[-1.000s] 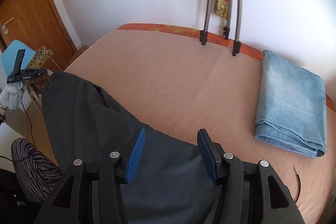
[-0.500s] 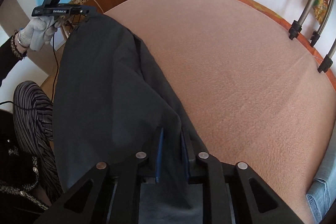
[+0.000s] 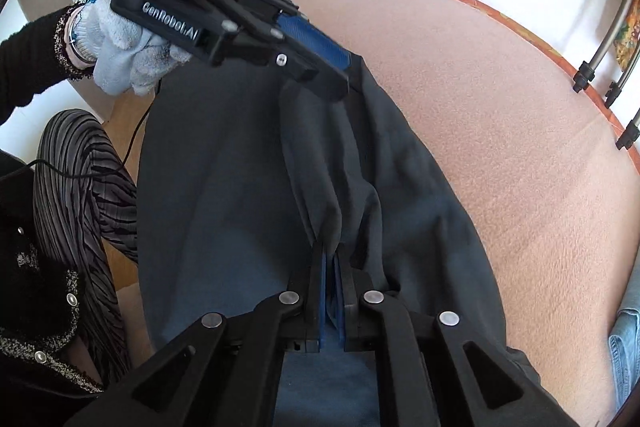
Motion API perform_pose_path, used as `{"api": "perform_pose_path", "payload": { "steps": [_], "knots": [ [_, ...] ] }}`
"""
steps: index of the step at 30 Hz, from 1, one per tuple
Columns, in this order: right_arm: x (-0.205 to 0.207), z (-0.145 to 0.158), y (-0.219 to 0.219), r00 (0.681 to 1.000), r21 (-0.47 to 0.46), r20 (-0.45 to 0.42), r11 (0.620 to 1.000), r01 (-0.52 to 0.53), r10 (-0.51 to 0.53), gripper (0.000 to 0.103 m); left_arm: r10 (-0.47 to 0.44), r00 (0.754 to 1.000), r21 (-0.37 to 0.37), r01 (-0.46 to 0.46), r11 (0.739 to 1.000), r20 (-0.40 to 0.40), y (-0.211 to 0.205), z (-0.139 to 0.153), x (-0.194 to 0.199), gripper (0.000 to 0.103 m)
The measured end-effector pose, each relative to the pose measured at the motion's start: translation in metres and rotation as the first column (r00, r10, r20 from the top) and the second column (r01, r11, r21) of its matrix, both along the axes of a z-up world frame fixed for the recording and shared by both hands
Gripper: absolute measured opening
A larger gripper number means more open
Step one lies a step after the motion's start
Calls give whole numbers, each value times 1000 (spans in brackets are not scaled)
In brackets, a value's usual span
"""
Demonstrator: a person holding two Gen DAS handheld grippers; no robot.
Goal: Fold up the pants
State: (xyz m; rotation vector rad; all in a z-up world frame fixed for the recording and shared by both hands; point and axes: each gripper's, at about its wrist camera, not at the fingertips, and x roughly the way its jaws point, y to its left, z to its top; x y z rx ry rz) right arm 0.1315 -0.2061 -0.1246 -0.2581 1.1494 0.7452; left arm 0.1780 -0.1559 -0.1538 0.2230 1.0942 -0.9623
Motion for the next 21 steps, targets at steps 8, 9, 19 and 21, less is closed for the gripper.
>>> {"api": "perform_pose_path", "payload": {
  "steps": [8, 9, 19, 21],
  "knots": [
    [22, 33, -44, 990, 172, -40, 975, 142, -137, 29, -78, 997, 58, 77, 995, 8, 0, -20, -29, 43],
    [27, 32, -45, 989, 124, -23, 981, 150, -148, 31, -80, 997, 57, 80, 995, 4, 1, -20, -29, 43],
    [5, -5, -30, 999, -114, -44, 993, 24, -29, 32, -91, 996, 58, 91, 994, 3, 5, -21, -36, 43],
    [1, -8, -28, 999, -138, -24, 990, 19, -23, 33, -90, 996, 60, 90, 994, 4, 4, -21, -35, 43]
  ]
}}
